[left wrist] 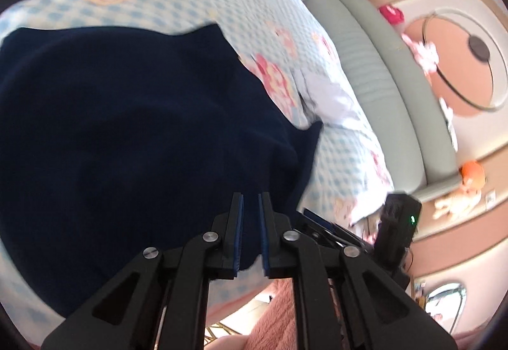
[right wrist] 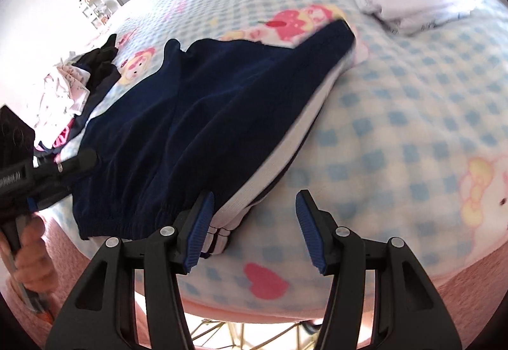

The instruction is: Fold clothes

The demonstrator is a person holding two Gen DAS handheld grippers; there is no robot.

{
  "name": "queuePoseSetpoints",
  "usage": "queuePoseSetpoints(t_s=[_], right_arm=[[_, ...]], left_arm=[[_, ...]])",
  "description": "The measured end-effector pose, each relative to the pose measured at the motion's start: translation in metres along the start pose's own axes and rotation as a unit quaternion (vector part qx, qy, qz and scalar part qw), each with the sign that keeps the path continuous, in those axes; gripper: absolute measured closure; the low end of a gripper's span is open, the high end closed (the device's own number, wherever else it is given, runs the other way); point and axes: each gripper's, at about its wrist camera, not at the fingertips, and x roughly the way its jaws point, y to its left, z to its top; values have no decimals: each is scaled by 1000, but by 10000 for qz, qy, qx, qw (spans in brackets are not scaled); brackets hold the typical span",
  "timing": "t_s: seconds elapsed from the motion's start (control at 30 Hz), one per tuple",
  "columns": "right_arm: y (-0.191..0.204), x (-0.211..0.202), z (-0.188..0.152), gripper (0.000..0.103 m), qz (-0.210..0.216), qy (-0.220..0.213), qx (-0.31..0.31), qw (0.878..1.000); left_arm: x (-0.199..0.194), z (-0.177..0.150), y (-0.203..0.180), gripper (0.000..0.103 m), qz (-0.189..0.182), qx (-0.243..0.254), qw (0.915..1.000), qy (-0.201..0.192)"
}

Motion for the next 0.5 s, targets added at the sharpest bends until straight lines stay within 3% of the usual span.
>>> queuePoseSetpoints(t_s=[0.13,0.27,0.4,0.5], right_arm=[[-6,9,-5,48,187,103,252,9995],[-12,11,-11,47,317,81,436,9985],[-9,15,-11,47,371,65,500,9980],[-14,13,-12,47,426,61,581,9974]], left_arm=[[43,-3,-27,64,40,393,9984,414],[86,-5,-46,63,338,750,9928,870],[109,-3,-45,63,425,620,9914,1073],[107,-3,-52,78,486,846,9896,1053]])
